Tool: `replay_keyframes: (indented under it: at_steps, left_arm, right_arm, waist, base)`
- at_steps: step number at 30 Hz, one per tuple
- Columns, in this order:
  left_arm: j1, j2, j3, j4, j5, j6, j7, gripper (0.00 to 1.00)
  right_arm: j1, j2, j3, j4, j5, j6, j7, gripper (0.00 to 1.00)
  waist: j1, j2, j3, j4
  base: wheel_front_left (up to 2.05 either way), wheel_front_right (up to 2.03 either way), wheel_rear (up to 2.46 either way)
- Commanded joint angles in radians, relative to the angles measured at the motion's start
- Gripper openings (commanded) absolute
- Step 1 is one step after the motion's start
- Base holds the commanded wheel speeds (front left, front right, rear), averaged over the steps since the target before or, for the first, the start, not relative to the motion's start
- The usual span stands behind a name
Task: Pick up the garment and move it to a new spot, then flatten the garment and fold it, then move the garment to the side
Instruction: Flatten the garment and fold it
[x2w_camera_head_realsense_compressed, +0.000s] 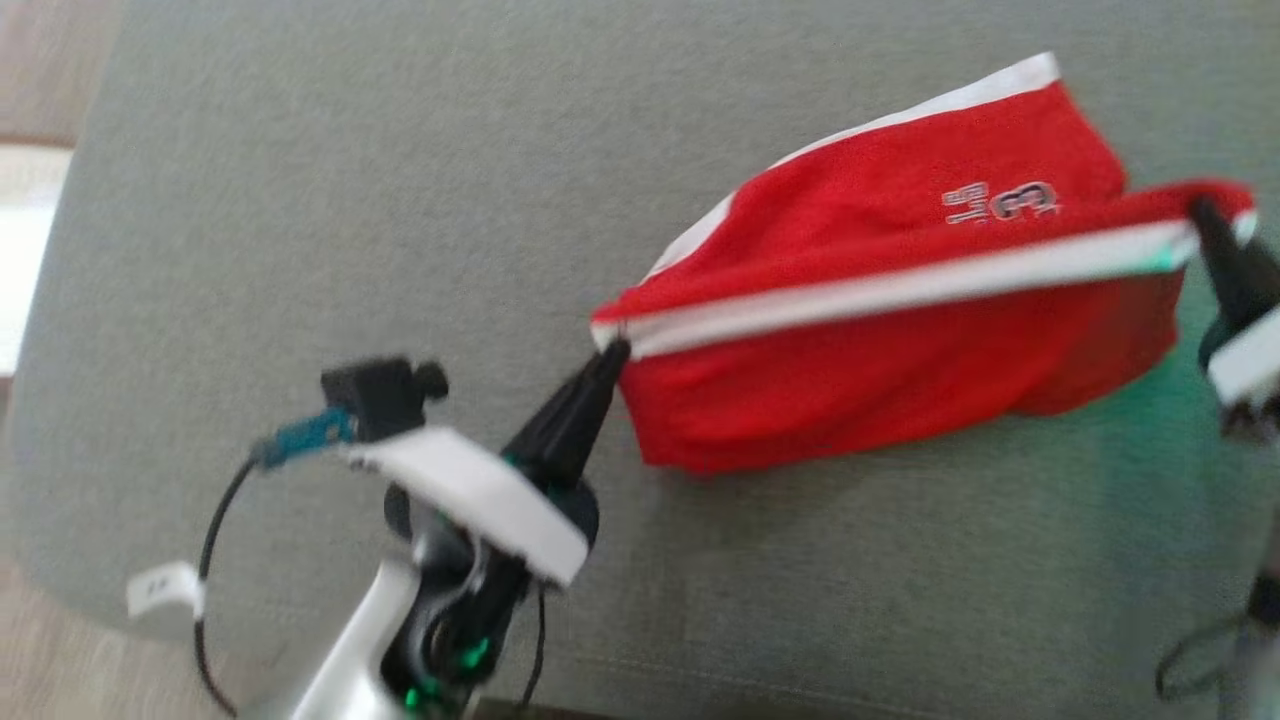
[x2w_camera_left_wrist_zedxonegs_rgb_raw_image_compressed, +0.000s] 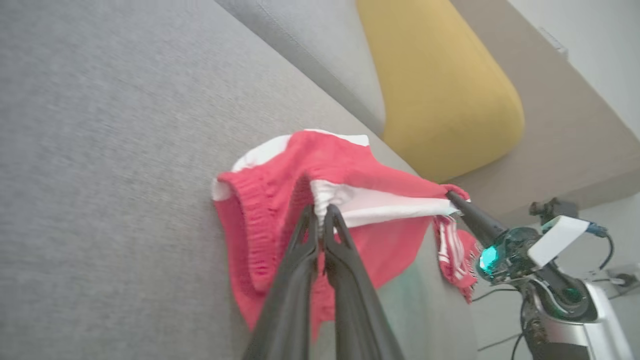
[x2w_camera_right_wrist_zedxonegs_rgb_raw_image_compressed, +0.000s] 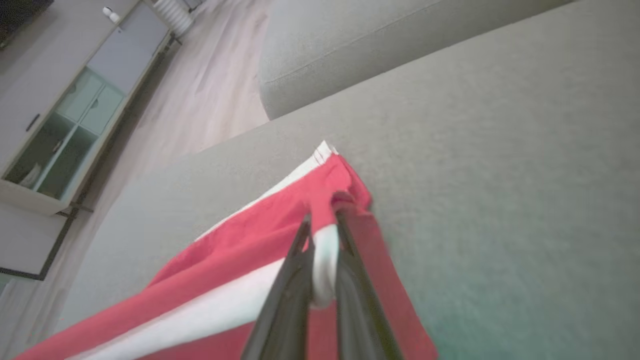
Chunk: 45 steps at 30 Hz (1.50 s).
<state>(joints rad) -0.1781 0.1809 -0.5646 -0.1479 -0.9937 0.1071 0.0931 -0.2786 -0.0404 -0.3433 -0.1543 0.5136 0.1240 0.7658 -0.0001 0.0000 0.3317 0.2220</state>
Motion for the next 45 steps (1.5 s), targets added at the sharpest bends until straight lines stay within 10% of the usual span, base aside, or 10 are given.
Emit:
replay_keyframes:
  at_steps: [1,20,21,22,23,25,35,45]
  left_arm:
    - [-0.071,-0.006,0.04,0.002,0.018,0.007,-0.002,0.0]
    - [-0.339,-0.126,-0.048,0.355,0.038,0.006,-0.072,0.0]
    - [-0.341,-0.126,-0.051,0.362,0.033,0.009,-0.074,0.09]
    - [-0.342,-0.127,-0.054,0.367,0.028,0.013,-0.076,0.24]
    - [-0.344,-0.128,-0.055,0.37,0.024,0.017,-0.08,0.33]
    - [-0.342,-0.128,-0.058,0.37,0.016,0.024,-0.091,1.0]
    - [-0.244,-0.035,-0.06,0.24,0.232,0.18,-0.305,1.0]
    - [-0.135,-0.067,-0.046,0.117,0.442,0.191,-0.354,1.0]
  right_arm:
    - [-0.072,-0.01,0.007,-0.007,-0.029,0.007,0.023,0.0]
    - [-0.5,-0.068,0.029,0.396,-0.274,0.007,0.026,0.0]
    - [-0.504,-0.069,0.036,0.407,-0.281,0.007,0.027,0.18]
    - [-0.506,-0.071,0.046,0.412,-0.284,0.007,0.023,1.0]
    - [-0.507,-0.071,0.05,0.416,-0.285,0.007,0.018,1.0]
    - [-0.506,-0.071,0.065,0.416,-0.275,0.007,0.014,1.0]
    - [-0.345,-0.3,0.281,0.259,-0.214,0.007,0.074,1.0]
    - [-0.308,-0.301,0.281,0.304,-0.203,0.007,0.121,1.0]
  waist:
    - [0.0001,0.0,0.054,0.058]
    - [0.0001,0.0,0.126,0.135]
    - [0.0001,0.0,0.127,0.134]
    - [0.0001,0.0,0.13,0.133]
    - [0.0001,0.0,0.132,0.131]
    - [0.0001,0.0,0.137,0.126]
    - [0.0001,0.0,0.145,0.078]
    - [0.0001,0.0,0.165,0.115]
  base:
    - [0.0,0.0,0.0]
    - [0.0,0.0,0.0]
    - [0.0,0.0,0.0]
    - [0.0,0.0,0.0]
    - [0.0,0.0,0.0]
    - [0.0,0.0,0.0]
    - [0.0,0.0,0.0]
    - [0.0,0.0,0.0]
